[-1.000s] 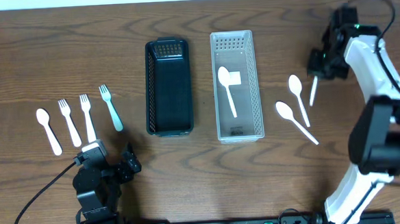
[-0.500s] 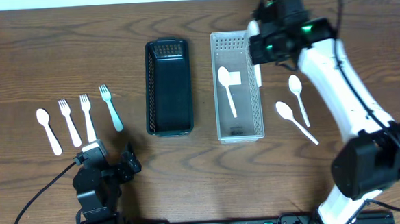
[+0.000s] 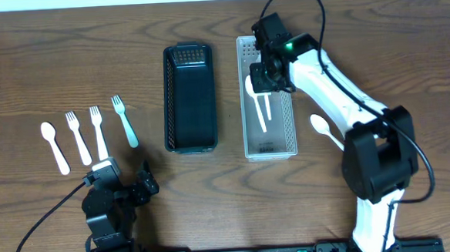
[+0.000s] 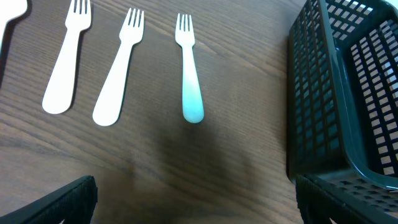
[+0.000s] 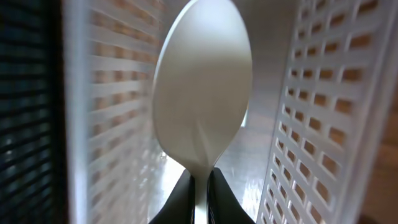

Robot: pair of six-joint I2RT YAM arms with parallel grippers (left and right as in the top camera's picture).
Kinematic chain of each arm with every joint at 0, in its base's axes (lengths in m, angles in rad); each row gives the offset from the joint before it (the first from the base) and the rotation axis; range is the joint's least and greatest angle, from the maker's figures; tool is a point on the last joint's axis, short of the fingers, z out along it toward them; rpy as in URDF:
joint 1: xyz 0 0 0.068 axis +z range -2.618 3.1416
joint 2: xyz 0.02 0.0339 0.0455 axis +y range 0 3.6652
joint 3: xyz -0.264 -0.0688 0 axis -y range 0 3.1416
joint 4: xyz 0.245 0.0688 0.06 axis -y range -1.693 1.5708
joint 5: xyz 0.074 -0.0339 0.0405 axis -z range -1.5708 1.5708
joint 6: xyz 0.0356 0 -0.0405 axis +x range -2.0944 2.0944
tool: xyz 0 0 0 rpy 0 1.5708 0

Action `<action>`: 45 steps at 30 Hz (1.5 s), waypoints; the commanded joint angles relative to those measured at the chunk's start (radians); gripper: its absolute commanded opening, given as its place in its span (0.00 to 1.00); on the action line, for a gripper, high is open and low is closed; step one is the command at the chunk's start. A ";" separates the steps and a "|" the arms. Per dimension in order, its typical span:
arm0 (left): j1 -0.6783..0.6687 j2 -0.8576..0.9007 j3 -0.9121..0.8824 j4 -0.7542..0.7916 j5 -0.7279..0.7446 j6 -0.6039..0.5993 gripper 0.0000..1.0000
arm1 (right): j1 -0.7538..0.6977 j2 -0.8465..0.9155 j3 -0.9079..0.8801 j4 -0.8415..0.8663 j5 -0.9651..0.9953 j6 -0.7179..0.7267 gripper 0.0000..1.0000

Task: Pack container
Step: 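Carry the held spoon with the right gripper into the grey basket, then release the spoon beside the first one and lift the right gripper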

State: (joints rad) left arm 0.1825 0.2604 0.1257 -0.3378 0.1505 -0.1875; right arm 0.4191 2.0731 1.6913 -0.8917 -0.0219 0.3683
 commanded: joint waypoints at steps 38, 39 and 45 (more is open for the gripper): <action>0.006 0.003 0.002 -0.013 -0.001 -0.009 0.98 | -0.291 -0.214 0.142 -0.314 0.019 -0.389 0.68; 0.006 0.003 0.002 -0.013 -0.001 -0.010 0.98 | -0.317 -0.209 0.135 -0.328 0.013 -0.425 0.71; 0.006 0.003 0.002 -0.013 -0.002 -0.009 0.98 | -0.446 -0.192 0.003 -0.296 0.006 -0.561 0.80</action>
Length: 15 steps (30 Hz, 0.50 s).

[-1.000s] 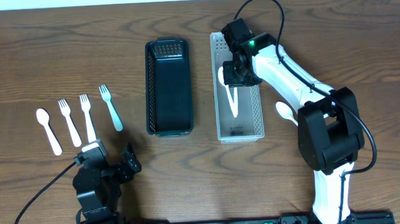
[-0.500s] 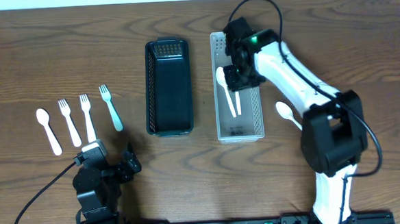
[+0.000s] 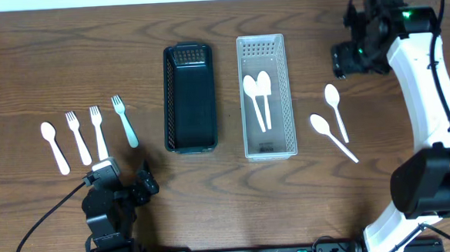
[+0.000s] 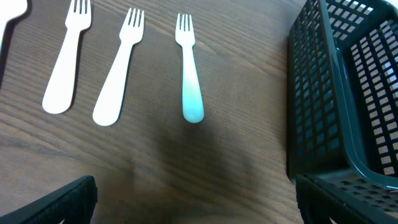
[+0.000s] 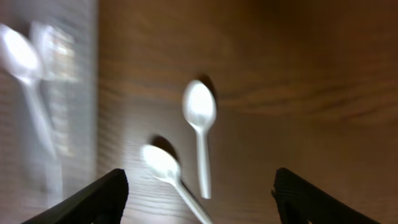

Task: Pack container
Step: 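Release the spoon beside the first one and lift the right gripper, then lower the right gripper onto the upright white spoon and grasp it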

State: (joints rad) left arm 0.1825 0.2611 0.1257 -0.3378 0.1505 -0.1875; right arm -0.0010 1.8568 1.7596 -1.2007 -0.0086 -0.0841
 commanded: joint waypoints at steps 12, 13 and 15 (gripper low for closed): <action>0.006 0.003 0.002 -0.012 -0.002 -0.009 0.98 | -0.047 0.029 -0.380 0.296 -0.029 -0.315 0.85; 0.006 0.003 0.002 -0.013 -0.002 -0.009 0.98 | -0.045 0.031 -0.390 0.308 -0.029 -0.318 0.85; 0.006 0.003 0.002 -0.013 -0.001 -0.009 0.98 | -0.045 0.037 -0.408 0.333 -0.029 -0.317 0.86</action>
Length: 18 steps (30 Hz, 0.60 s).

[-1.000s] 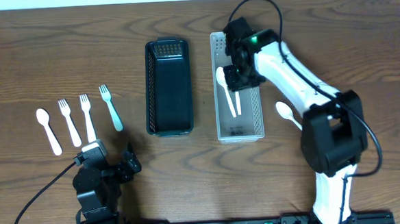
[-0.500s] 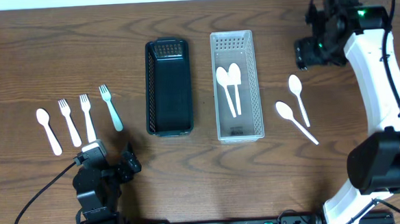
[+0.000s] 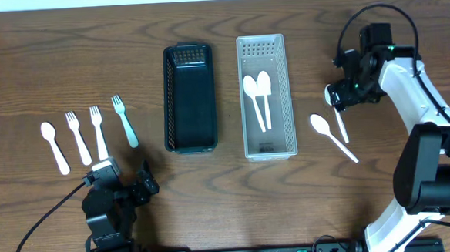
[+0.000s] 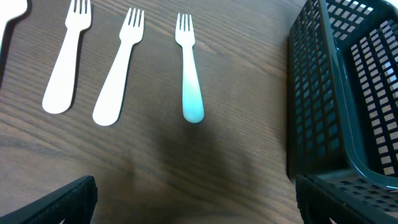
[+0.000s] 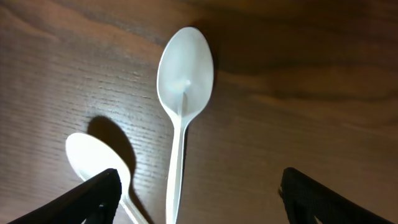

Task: Pack container
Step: 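Lower the right gripper onto the upright white spoon and grasp it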

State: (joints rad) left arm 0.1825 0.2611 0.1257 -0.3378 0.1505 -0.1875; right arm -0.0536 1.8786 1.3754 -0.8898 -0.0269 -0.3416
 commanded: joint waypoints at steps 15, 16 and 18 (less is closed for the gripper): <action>0.006 0.003 0.002 -0.012 -0.001 -0.010 0.98 | 0.012 0.124 -0.043 0.045 -0.011 0.004 0.84; 0.006 0.003 0.002 -0.012 -0.001 -0.010 0.98 | 0.013 0.131 -0.043 0.045 -0.011 0.005 0.83; 0.006 0.003 0.002 -0.012 -0.001 -0.010 0.98 | 0.014 0.138 -0.043 0.047 -0.006 0.016 0.81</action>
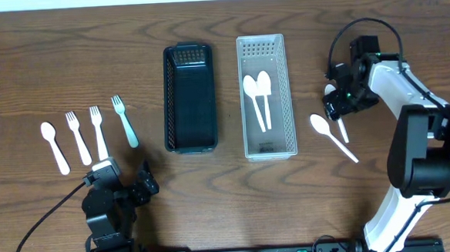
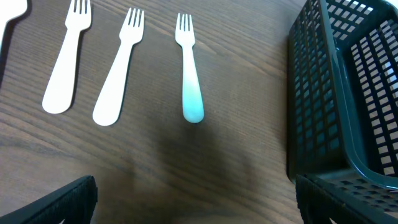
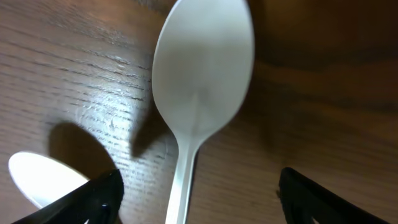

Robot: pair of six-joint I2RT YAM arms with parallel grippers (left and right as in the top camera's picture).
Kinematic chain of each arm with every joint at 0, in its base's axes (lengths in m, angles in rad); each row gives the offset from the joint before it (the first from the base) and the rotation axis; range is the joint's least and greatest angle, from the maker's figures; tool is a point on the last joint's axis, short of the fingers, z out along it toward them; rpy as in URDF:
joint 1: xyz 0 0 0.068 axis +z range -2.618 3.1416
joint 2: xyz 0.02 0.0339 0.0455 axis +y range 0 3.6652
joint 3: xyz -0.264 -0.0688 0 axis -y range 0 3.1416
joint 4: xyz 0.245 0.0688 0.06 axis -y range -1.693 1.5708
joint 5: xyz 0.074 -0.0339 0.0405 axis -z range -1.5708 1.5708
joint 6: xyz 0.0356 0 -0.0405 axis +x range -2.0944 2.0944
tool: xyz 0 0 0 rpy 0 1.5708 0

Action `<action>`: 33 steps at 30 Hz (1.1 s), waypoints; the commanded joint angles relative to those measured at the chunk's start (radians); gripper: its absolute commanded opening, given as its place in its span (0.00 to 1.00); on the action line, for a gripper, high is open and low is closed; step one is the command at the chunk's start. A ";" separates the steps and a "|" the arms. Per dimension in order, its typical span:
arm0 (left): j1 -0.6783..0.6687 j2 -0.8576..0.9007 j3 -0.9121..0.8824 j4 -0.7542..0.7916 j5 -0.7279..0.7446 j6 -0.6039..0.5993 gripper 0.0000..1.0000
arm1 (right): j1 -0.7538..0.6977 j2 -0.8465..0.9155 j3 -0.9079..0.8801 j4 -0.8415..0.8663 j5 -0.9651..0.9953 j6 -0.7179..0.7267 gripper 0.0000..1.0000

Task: Pack container
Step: 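Lower the right gripper onto the upright white spoon and grasp it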

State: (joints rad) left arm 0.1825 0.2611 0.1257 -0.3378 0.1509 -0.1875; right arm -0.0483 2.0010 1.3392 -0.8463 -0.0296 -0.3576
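Note:
The clear slotted container (image 1: 267, 97) holds two white spoons (image 1: 255, 96). To its right my right gripper (image 1: 339, 104) hangs open low over a white spoon (image 3: 199, 87) lying on the table, its fingertips (image 3: 93, 196) either side of the handle. A second white spoon (image 1: 330, 136) lies beside it, its bowl (image 3: 37, 177) visible at lower left. My left gripper (image 2: 194, 202) is open near the table's front, close to the teal-handled fork (image 2: 189, 74) and the black basket (image 2: 348, 93).
The black mesh basket (image 1: 189, 97) sits left of the clear container. A white spoon (image 1: 55, 146), two white forks (image 1: 89, 133) and the teal fork (image 1: 124, 120) lie in a row at the left. The right arm's cable loops above the wrist.
My right gripper has dropped lower over the spoon on the table; the spoon's bowl now fills more of the wrist view. The left arm has not moved.
My right gripper was shut on a white spoon inside the clear container. Then that spoon lay in the container beside another, with the gripper open far to the right. It then stood over the two spoons on the table, and now sits low astride one.

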 commanded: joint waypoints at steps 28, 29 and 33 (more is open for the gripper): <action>0.006 0.003 0.002 0.055 -0.001 -0.010 0.98 | 0.010 0.059 -0.007 0.008 0.040 0.118 0.72; 0.006 0.003 0.002 0.055 -0.001 -0.010 0.98 | 0.010 0.059 -0.007 0.006 0.040 0.118 0.70; 0.006 0.003 0.002 0.055 -0.001 -0.010 0.98 | 0.010 0.059 -0.007 -0.002 0.040 0.119 0.51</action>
State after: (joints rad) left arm 0.1825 0.2611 0.1257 -0.2848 0.1505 -0.1875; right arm -0.0483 2.0281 1.3396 -0.8436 0.0055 -0.2466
